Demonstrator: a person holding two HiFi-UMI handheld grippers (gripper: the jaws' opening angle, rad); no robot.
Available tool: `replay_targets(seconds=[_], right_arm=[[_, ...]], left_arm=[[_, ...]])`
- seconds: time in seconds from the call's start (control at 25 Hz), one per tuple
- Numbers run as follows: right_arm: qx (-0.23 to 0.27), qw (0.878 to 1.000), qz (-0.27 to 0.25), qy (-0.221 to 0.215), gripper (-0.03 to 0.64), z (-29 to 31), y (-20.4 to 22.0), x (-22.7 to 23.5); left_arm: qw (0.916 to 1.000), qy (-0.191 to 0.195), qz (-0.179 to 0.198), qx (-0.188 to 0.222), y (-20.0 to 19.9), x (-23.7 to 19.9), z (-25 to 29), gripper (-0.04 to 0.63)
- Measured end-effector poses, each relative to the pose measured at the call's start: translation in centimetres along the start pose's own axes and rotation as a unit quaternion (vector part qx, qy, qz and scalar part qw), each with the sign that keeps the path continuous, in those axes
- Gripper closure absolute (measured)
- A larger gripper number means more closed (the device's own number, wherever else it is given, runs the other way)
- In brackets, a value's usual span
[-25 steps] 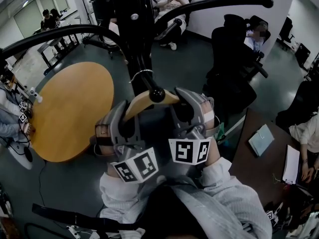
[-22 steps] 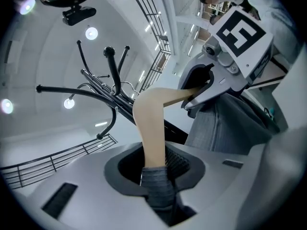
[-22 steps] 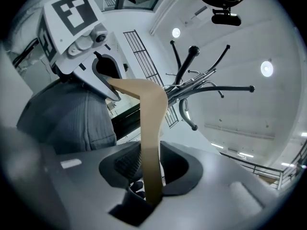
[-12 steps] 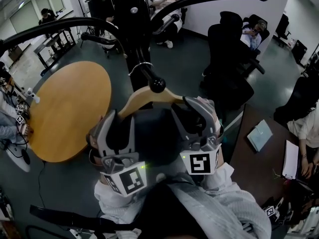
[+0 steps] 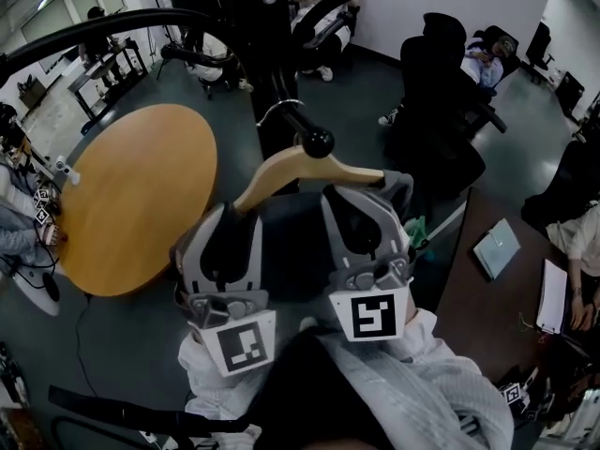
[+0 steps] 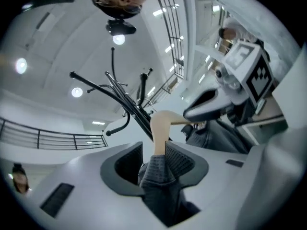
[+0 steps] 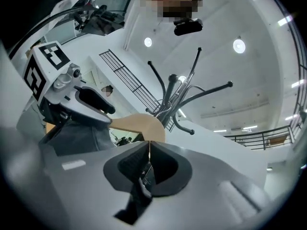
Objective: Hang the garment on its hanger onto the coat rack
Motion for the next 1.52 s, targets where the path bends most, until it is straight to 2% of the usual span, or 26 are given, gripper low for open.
replay_targets(seconds=[0.04,0.12,0.2,0.36,0.48,0.72,0.96,1.52], right_arm=[[-0.004,1.000,0.010,-0.005,0.610,0.1,0.1,-0.3],[-0.012,0.999,0.039,-0.017,0.615,0.2,0.3,-0.9],[-0.023,0.997,0.070,-0.031,0.615,0.3,0.3,-1.5],[-0.039,0.992,0.110,-0.044,0.615,0.6,0.6,-2.3],[-0.042,0.990,0.128,-0.050,0.615,1.0,0.7,-2.8],[-0.042,0.987,0.142,-0.060,0.617,1.6,0.1,-4.0],[-0.038,0.987,0.145,-0.061,0.617,2.1,0.0,-4.1],[-0.044,0.986,0.143,-0.076,0.617,2.0,0.3,-4.3]], left_arm=[[0.9991,0.006,-0.033,0.026,0.0,-0.4,-0.6,0.451],[0.9912,0.013,-0.117,0.060,0.4,-1.4,-1.7,0.452],[0.9839,0.006,-0.168,0.061,1.0,-2.2,-2.4,0.457],[0.9787,-0.035,-0.201,0.025,2.0,-2.9,-3.1,0.575],[0.9735,-0.029,-0.226,0.017,2.2,-2.8,-3.3,0.591],[0.9721,-0.025,-0.233,-0.003,2.7,-3.0,-3.9,0.591],[0.9744,-0.022,-0.223,-0.020,3.1,-2.9,-3.6,0.591],[0.9742,-0.023,-0.222,-0.032,2.8,-2.2,-2.2,0.591]])
Point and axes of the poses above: the fingertips, and each gripper's own axes: z forward along the fingers, x to its right, y out of its underside, the point moved 6 cm from there along -z, backward along the fingers, and after that the axes turned 10 degrees about y, right-handed, at the moved point
